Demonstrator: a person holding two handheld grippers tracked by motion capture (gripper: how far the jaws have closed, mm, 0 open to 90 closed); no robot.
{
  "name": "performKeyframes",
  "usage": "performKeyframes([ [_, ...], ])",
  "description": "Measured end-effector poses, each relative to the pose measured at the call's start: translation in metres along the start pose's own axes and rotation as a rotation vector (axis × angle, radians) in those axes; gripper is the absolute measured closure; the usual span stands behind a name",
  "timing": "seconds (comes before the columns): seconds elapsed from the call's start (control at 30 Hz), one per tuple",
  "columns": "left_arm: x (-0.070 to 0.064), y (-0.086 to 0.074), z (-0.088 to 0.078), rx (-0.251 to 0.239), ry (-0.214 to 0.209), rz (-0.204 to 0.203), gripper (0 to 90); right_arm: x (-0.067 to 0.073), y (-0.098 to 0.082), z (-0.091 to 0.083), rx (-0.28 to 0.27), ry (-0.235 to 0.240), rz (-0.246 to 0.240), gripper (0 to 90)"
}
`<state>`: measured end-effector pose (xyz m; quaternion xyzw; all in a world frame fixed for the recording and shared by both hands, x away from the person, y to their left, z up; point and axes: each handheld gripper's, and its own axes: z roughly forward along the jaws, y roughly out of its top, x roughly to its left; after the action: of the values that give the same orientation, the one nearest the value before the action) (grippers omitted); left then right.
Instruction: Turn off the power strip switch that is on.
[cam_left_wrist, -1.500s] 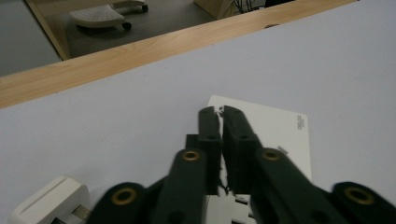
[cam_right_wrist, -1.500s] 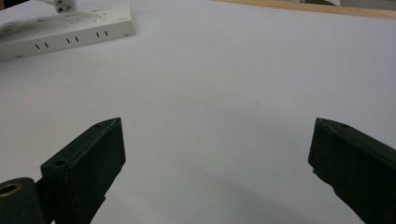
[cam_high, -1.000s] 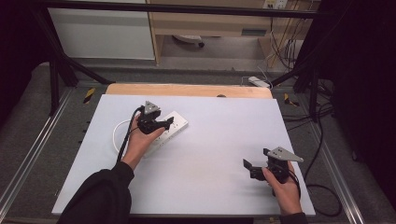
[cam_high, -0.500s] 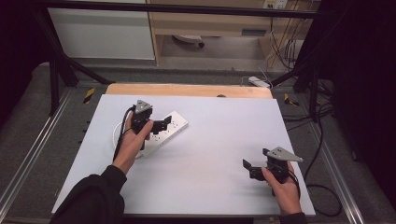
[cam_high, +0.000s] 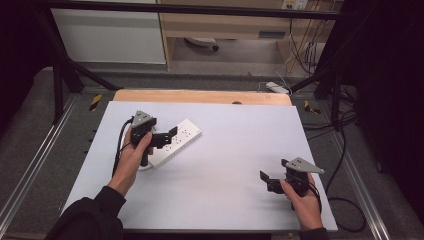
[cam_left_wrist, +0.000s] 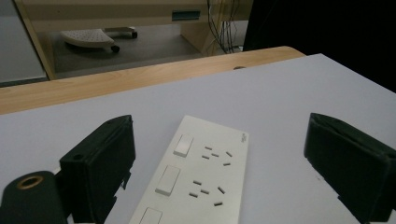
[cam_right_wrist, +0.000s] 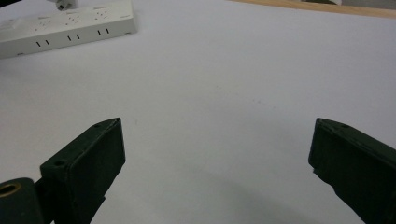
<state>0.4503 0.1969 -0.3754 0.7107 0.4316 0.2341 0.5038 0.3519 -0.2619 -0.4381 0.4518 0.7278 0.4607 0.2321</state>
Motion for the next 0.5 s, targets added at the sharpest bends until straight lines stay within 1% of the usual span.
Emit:
performKeyframes([
  [0.1,-0.001,-0.002,-0.008,-0.005,-0.001,0.004,8.7,0.0,0.0,0.0,-0.002,0.0,0.0,4.1],
  [0.13,-0.001,-0.002,-0.011,-0.003,0.0,0.012,8.7,0.0,0.0,0.0,-0.003,-0.002,0.001,4.1],
  [0.23,-0.003,-0.006,-0.018,-0.013,-0.006,0.005,8.4,-0.001,0.0,-0.001,-0.007,-0.004,-0.001,4.1],
  [0.3,-0.003,-0.008,-0.023,-0.01,-0.008,0.011,8.4,-0.001,0.0,-0.001,-0.007,-0.003,-0.001,4.1],
  [0.37,-0.004,-0.01,-0.028,-0.014,-0.012,0.006,8.4,0.0,0.0,-0.001,-0.007,-0.002,-0.001,4.1],
  [0.5,-0.003,-0.014,-0.038,-0.017,0.003,-0.003,8.1,0.0,0.0,-0.001,-0.005,-0.001,-0.001,4.4],
])
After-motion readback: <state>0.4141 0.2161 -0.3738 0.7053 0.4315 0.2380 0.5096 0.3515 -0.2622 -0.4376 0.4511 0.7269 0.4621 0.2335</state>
